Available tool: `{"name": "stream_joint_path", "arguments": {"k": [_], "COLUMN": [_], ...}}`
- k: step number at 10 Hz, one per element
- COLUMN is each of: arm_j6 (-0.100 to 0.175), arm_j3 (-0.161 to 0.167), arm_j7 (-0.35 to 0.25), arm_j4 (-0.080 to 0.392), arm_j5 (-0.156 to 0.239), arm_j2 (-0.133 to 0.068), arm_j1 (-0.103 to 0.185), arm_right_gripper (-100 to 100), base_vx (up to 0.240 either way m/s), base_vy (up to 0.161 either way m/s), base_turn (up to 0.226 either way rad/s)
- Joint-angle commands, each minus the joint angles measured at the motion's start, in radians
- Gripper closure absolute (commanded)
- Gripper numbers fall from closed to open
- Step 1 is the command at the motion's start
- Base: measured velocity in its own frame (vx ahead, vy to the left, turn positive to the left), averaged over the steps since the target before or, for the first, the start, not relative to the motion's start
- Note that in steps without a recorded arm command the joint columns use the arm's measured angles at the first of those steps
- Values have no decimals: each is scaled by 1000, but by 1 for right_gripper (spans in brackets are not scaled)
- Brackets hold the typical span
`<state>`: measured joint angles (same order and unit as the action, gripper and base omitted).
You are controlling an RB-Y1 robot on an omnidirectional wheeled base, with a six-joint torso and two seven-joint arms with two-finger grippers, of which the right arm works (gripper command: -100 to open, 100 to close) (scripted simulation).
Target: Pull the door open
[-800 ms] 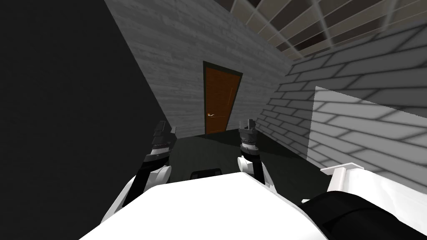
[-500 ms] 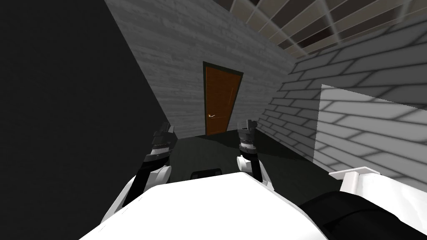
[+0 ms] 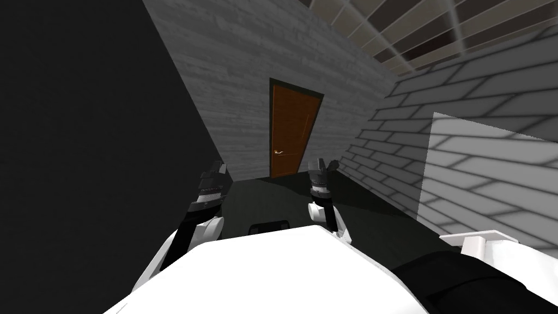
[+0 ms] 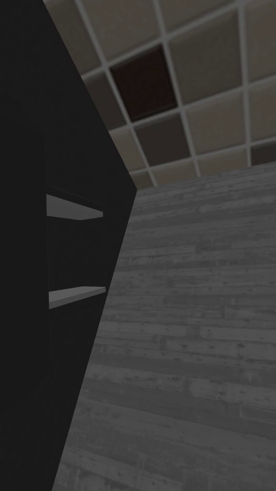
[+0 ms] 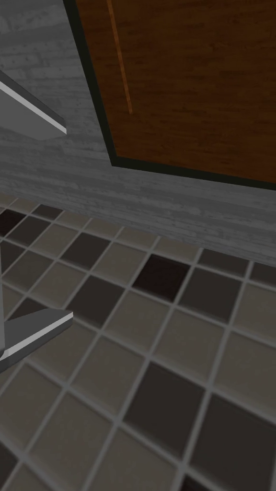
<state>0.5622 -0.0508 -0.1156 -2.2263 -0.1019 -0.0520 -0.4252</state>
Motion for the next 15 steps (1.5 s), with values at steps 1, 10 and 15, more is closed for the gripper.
{"name": "stream_joint_path", "arguments": {"k": [1, 10, 15], "arm_j6": [7, 28, 42], "arm_j3": [-2, -32, -52], "arm_j7": [3, 17, 26], "arm_j4": [34, 283, 448], "arm_j5": [3, 29, 47], "arm_j2": [-4, -40, -61], "arm_j1": [11, 116, 185], "arm_right_gripper": [-100, -100, -100], "base_vx": [75, 88, 94], "base_vy": [-8, -1, -2], "base_turn": [52, 68, 77]}}
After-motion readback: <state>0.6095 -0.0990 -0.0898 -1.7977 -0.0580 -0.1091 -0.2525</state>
